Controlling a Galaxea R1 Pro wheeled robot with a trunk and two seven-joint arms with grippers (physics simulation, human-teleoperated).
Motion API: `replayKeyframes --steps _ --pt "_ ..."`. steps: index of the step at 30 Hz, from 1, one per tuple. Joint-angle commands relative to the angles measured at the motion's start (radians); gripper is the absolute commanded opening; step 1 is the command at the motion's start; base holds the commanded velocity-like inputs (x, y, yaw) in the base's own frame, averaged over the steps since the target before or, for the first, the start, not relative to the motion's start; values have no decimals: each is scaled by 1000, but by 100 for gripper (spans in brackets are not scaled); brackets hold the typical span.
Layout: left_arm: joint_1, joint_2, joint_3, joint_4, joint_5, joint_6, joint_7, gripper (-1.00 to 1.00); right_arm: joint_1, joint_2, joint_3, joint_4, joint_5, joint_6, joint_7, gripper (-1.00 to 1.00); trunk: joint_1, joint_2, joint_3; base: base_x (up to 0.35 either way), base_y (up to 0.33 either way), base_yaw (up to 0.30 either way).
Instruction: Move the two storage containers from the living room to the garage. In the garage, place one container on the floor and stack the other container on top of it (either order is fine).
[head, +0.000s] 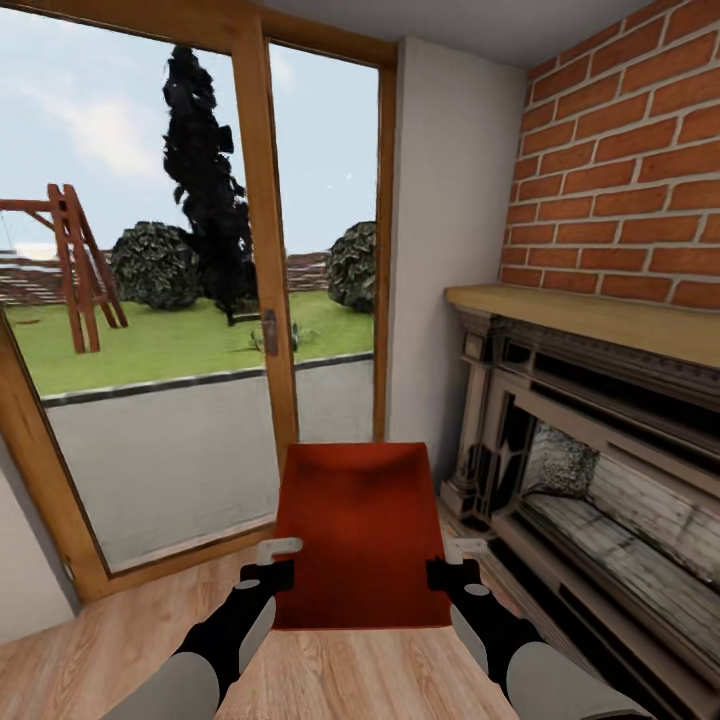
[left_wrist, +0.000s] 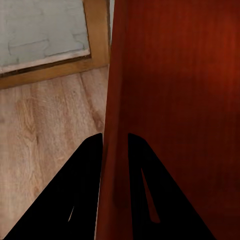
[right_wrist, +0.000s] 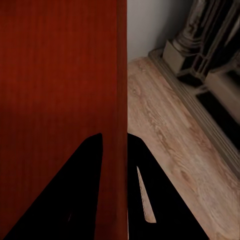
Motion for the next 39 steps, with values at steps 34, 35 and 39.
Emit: replayKeyframes --steps 34,35,39 --pt "0 -3 22 -8 -20 7 12 -100 0 2 2 0 -13 -2 -6 -100 0 -1 25 0 0 242" --pt "0 -3 22 -8 -20 7 12 -100 0 2 2 -1 -13 -2 -6 -100 0 -1 25 0 0 8" --pt "0 -2 21 -7 -19 7 11 -100 0 1 2 -1 -13 -2 -5 -100 0 -1 25 0 -13 2"
